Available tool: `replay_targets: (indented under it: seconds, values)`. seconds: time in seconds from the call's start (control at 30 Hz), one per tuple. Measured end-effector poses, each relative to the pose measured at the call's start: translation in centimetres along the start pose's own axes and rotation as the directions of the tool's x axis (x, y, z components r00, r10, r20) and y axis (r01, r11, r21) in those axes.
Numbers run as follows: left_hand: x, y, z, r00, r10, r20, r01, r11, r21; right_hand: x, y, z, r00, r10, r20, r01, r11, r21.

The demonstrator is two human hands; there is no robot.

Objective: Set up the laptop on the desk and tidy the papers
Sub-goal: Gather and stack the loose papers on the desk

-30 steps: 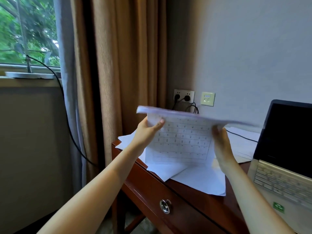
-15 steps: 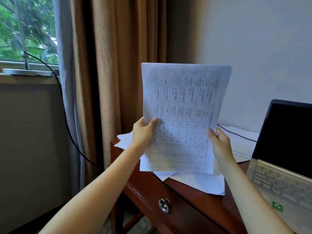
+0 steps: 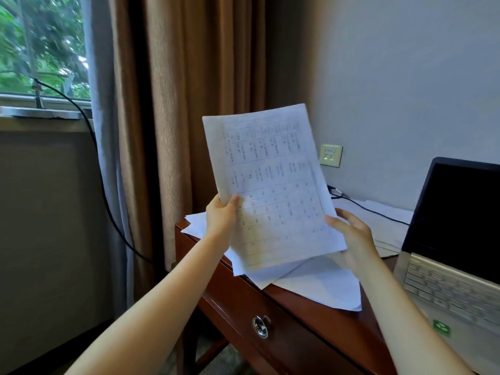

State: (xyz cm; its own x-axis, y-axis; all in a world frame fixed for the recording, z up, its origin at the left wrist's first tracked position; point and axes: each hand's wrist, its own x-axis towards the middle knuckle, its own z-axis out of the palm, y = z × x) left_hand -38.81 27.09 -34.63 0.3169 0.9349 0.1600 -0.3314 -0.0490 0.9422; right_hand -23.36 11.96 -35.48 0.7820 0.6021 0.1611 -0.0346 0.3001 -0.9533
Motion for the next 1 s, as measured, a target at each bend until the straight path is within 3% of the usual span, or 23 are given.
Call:
replay_targets:
  seconds: [0.07, 0.13, 0.23, 0.3, 0.37, 0.47, 0.57, 0.63, 0.67, 0.73, 1.0]
  values:
    - [0.1, -0.3, -0.1, 0.998, -0.054, -0.023, 0.053, 0.997, -0.057, 0.3, 0.0, -0.2, 0.996, 0.087, -0.011, -0.083, 0.973, 0.214]
    - [0.1, -0.7, 0.0, 0.995, -0.102, -0.012, 0.101, 0.991, -0.085, 0.2, 0.0, 0.2, 0.992, 0.112, 0.054, -0.123, 0.944, 0.305]
    - [-0.4, -1.2, 0.5, 0.987, -0.141, 0.077, 0.147, 0.986, -0.078, -0.6, 0.9, 1.3, 0.967, 0.098, 0.235, -0.141, 0.975, 0.172]
    - [-0.8, -1.3, 0.8, 0.977, -0.156, 0.146, 0.169, 0.983, -0.078, -1.0, 1.4, 1.8, 0.956, 0.115, 0.270, -0.142, 0.987, 0.081]
    - [-1.1, -1.1, 0.8, 0.964, -0.158, 0.215, 0.170, 0.985, -0.040, -0.9, 1.6, 1.9, 0.969, 0.111, 0.219, -0.131, 0.988, 0.079]
    - [-1.6, -0.8, 0.2, 0.914, -0.167, 0.369, 0.082, 0.968, 0.236, -0.1, 1.6, 1.2, 0.990, 0.139, -0.011, -0.135, 0.976, 0.169]
    - [-2.2, -1.3, -0.5, 0.735, -0.287, 0.614, -0.185, 0.787, 0.589, 0.6, 1.8, 0.2, 0.966, 0.215, -0.142, -0.182, 0.960, 0.213]
    - [-2.4, -2.0, -0.9, 0.596, -0.435, 0.675, -0.448, 0.517, 0.729, 0.7, 2.0, -0.2, 0.952, 0.252, -0.173, -0.204, 0.946, 0.252]
    - [-2.4, -2.3, -1.0, 0.566, -0.472, 0.676, -0.541, 0.405, 0.737, 0.8, 2.0, -0.4, 0.947, 0.262, -0.185, -0.205, 0.938, 0.280]
    - [-2.5, -2.4, -0.9, 0.568, -0.497, 0.655, -0.599, 0.296, 0.744, 0.9, 2.1, -0.7, 0.938, 0.275, -0.210, -0.199, 0.925, 0.323]
    - [-3.4, -1.1, -0.2, 0.590, -0.563, 0.579, -0.657, 0.082, 0.749, 2.1, 3.0, -1.5, 0.905, 0.362, -0.224, -0.215, 0.843, 0.494]
